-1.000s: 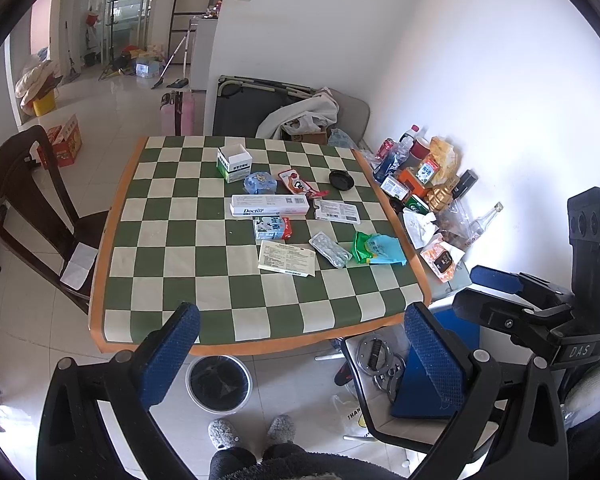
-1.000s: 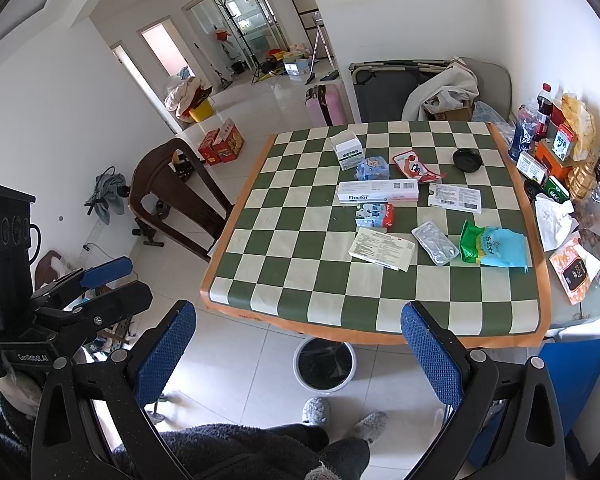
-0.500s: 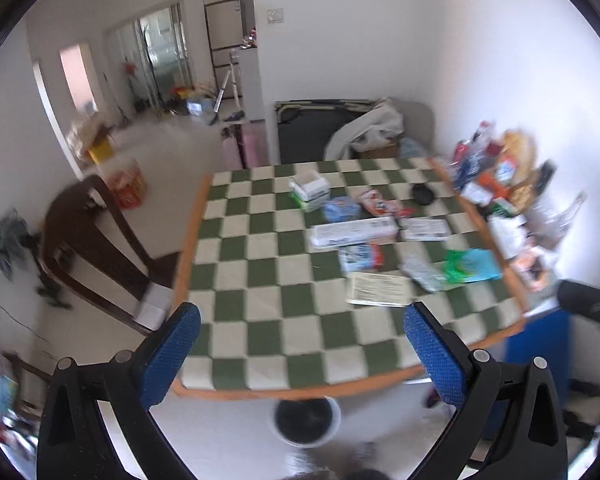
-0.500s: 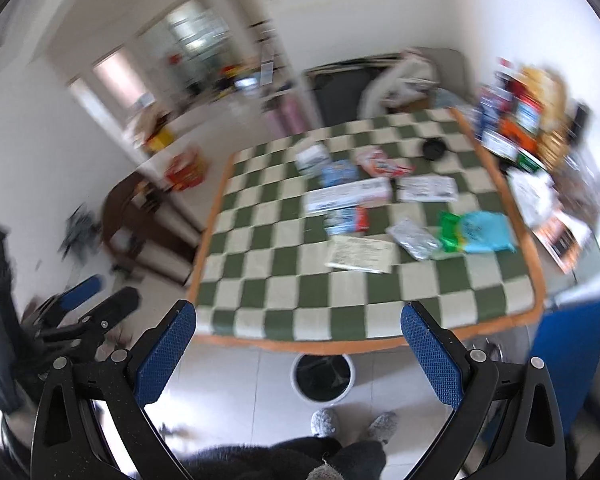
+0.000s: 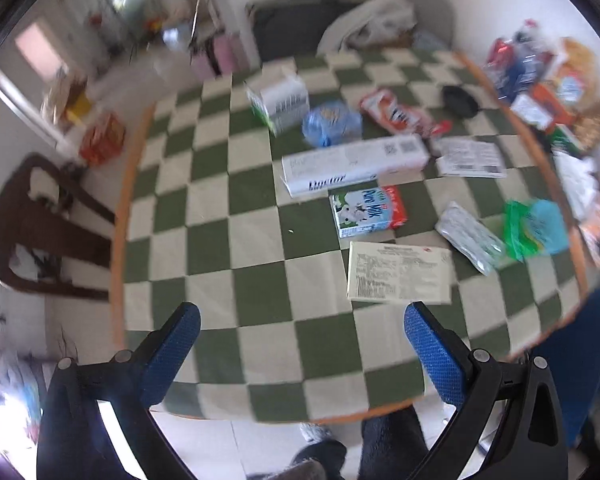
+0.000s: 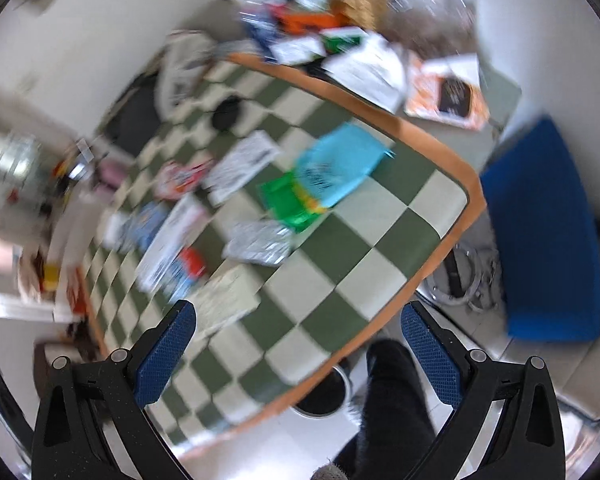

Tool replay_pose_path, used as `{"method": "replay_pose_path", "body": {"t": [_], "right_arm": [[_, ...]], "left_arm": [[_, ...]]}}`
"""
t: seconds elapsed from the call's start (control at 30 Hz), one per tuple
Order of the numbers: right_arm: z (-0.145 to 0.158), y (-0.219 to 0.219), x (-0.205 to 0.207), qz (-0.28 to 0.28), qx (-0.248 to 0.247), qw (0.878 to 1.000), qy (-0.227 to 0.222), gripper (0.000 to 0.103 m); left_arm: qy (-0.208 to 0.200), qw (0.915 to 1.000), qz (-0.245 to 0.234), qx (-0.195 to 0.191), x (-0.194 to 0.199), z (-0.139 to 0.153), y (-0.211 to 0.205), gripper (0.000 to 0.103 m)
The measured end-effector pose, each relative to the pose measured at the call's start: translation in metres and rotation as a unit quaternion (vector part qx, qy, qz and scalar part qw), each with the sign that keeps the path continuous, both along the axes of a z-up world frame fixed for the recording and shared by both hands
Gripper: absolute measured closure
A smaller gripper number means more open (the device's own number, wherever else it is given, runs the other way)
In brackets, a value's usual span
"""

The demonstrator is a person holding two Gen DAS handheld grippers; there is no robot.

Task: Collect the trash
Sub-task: 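Grasp the blue-green snack bag with the right tool while the left tool grasps the Pure Milk carton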

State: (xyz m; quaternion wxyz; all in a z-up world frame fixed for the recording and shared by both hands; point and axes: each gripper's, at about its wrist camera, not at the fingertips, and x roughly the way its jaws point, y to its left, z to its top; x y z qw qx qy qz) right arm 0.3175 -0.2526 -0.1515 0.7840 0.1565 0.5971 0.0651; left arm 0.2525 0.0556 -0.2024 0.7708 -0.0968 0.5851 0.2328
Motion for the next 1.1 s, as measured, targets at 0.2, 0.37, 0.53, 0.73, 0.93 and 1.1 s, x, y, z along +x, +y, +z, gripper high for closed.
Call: {"method": "replay_pose_path", "body": {"t": [0.2,0.37,0.53,0.73,0.93,1.1], "right_arm": [[-0.097,-0.006,0.106,-0.061,-0.018,0.994,0.09,0.0],[-0.156,-0.008,0.158,-0.112,-0.007,0.981,0.156,0.0],[-0.196,0.004,0.186,-0.149,0.007,0.97,0.19,0.0],[-0.211,0.03,0.198,-0.115,-0.013,0.975,0.191,0.007],[-0.203,0.052,0.202,-0.06,0.009,0.985,0.163,0.049],[-0.199,0.069,0.206,-0.027,0.036,0.986,0.159,0.071]], "left_arm": [[0.072,0.997,-0.011,0.027,0.067,-0.063,0.015,0.0],[0.123,0.978,-0.139,0.095,0.116,-0.097,0.009,0.0],[0.169,0.9456,-0.261,0.096,0.144,-0.128,-0.005,0.0],[0.185,0.9136,-0.353,0.08,0.159,-0.133,-0.017,0.0],[0.202,0.8873,-0.413,0.039,0.16,-0.138,-0.045,0.001],[0.223,0.8809,-0.416,0.04,0.16,-0.16,-0.054,0.013]]}}
